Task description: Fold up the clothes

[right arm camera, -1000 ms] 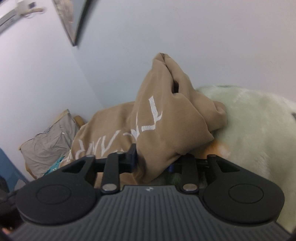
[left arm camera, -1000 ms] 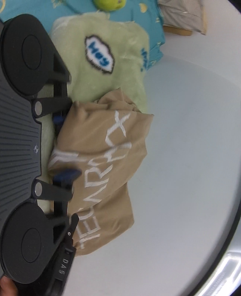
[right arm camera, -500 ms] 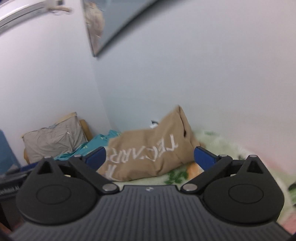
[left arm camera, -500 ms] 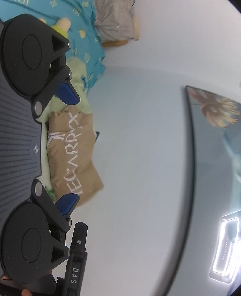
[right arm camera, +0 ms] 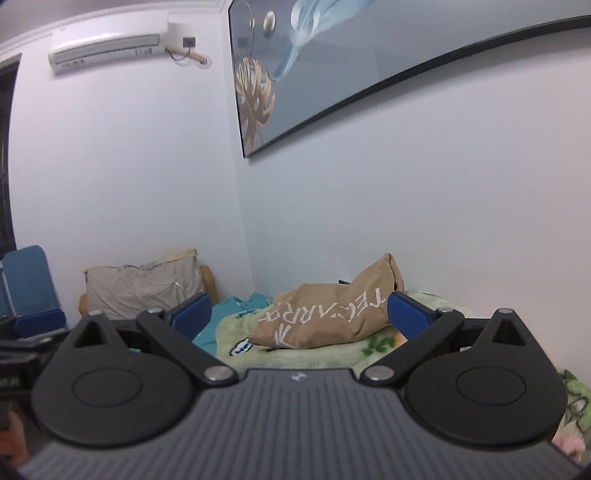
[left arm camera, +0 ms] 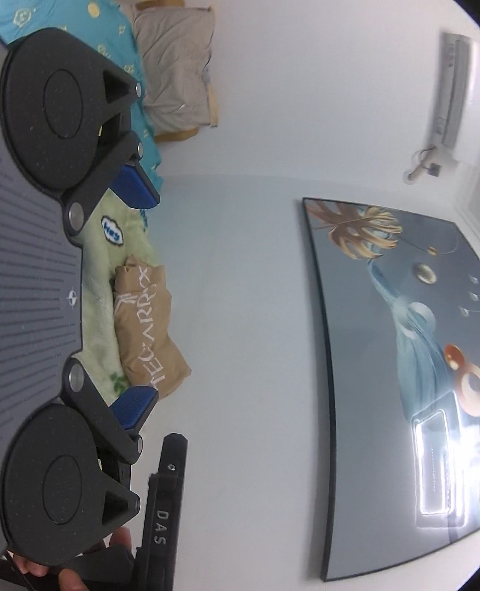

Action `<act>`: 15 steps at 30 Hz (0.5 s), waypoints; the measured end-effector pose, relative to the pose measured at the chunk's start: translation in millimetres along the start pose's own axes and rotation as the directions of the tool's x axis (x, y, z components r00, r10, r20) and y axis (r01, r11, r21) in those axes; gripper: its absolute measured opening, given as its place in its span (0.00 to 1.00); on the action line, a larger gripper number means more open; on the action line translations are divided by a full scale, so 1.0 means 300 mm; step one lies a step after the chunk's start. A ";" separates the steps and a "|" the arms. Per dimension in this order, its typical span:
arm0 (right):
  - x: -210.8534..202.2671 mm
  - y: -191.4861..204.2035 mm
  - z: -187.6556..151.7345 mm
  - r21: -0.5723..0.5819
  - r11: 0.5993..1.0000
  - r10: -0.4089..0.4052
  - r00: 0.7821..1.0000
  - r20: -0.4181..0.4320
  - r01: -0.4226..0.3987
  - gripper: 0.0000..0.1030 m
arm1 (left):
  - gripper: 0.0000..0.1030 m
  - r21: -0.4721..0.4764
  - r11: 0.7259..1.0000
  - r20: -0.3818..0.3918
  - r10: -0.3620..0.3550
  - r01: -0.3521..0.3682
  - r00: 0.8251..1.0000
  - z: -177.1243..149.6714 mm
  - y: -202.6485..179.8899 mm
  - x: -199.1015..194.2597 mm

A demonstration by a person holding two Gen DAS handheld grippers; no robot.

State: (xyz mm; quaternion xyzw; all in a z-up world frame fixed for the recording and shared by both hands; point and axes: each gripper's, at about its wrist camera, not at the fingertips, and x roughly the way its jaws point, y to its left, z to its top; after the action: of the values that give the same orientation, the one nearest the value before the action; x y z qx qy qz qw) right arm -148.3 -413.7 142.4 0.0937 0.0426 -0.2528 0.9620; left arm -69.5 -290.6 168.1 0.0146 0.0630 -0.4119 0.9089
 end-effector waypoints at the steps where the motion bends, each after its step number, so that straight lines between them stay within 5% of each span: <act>1: -0.017 0.006 -0.019 -0.004 1.000 -0.004 1.000 0.008 0.004 1.00 | 1.00 0.011 1.000 0.012 0.005 -0.005 1.000 -0.008 -0.008 -0.035; 7: -0.086 0.030 -0.107 -0.018 0.999 -0.028 0.998 0.049 0.029 1.00 | 1.00 0.062 0.998 0.066 -0.022 0.018 0.998 -0.044 -0.072 -0.116; 15: -0.128 0.058 -0.146 -0.086 0.995 -0.048 0.996 0.077 0.055 1.00 | 1.00 0.000 1.000 0.029 0.006 -0.006 1.000 -0.085 -0.044 -0.113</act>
State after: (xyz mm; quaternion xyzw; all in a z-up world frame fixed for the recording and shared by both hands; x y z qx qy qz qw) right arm -174.6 -371.7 107.3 0.0407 0.0201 -0.2788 0.9593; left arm -104.2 -272.0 147.3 0.0089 0.0495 -0.4093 0.9110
